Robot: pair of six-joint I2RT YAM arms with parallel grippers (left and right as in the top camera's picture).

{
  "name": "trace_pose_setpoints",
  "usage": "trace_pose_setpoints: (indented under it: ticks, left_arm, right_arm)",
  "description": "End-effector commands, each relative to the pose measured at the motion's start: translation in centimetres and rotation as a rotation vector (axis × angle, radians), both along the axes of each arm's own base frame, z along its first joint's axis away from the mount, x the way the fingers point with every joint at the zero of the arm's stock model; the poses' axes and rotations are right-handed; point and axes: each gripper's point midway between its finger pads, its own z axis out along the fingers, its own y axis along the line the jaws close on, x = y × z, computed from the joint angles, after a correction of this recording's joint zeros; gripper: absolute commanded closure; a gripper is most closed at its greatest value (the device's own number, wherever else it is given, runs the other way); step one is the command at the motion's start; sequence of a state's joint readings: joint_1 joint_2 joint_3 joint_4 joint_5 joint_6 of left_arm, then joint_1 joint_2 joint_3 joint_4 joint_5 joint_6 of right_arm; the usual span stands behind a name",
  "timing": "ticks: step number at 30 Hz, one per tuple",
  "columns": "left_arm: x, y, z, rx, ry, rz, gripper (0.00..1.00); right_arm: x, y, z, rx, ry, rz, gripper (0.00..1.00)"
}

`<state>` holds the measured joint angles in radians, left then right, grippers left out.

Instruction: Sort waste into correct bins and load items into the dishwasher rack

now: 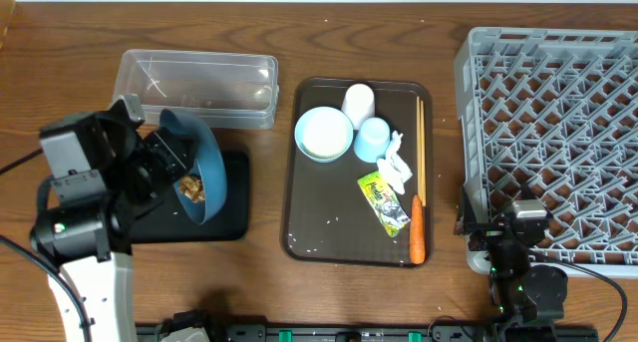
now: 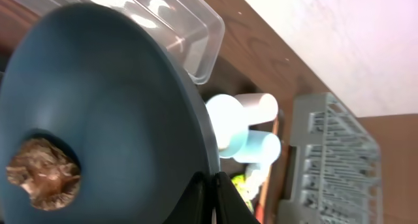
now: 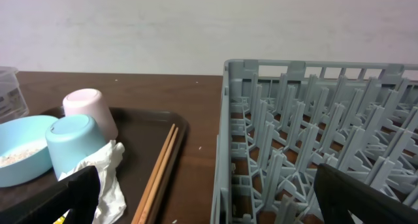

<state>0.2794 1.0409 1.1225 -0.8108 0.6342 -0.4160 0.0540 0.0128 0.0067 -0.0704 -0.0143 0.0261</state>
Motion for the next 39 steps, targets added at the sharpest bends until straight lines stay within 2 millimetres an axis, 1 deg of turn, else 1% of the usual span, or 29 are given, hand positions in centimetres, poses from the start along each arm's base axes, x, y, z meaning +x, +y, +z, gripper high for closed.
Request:
trace_pose_setpoints:
  ticks: [1,3,9,15,19,23,26,30,32,33,36,39]
  left_arm:
    - [-0.1,-1.2,1.1,-0.106,-0.059,-0.118,0.94]
    - [0.1,-0.7,1.0,-0.134,-0.06,-0.12,0.94]
    - [0.6,1.0,-0.3,-0.244,-0.027,-0.09,0.94]
    - [0.6,1.9,-0.9,-0.337,-0.025,-0.087,0.94]
    - [0.5,2.6,-0.4,-0.368,-0.052,-0.079,0.94]
    - [0.2,3.0,0.7,-0.402,-0.111,-0.1,0.94]
    - [0.0,4.0,0.8,-0.412,-0.121,-0.069,0.94]
    - [-0.3,4.4,1.7,-0.442,-0.168,-0.081,0.94]
    - [-0.5,4.2,2.2,-0.472,-0.19,-0.098,0.94]
    - [-0.6,4.2,2.3,-0.457,-0.218,-0.118,0.94]
    - [-0.4,4.8,1.5,-0.411,-0.216,-0.106,0.94]
    - [-0.3,4.9,0.8,-0.448,-0.19,-0.098,0.94]
  right_arm:
    - [0.0,0.2,-0.1,0.014,0.004,0.009,0.01]
    - [0.0,0.2,-0.1,0.014,0.004,0.009,0.01]
    - [0.0,0.2,-0.1,0.014,0.004,0.009,0.01]
    - [0.0,0.2,-0.1,0.014,0.004,0.009,0.01]
    - [0.0,0.2,-0.1,0.014,0.004,0.009,0.01]
    - [0.0,0.2,-0.1,0.014,0.004,0.009,0.01]
    - [0.0,0.2,-0.1,0.014,0.004,0.009,0.01]
    - [0.0,0.2,-0.1,0.014,0.004,0.009,0.01]
    - [0.0,0.2,-0.1,0.014,0.004,0.009,0.01]
    - [0.0,0.2,-0.1,0.014,0.004,0.009,0.01]
    - [0.0,0.2,-0.1,0.014,0.004,0.009,0.01]
    - [0.0,0.2,-0.1,0.014,0.004,0.009,0.01]
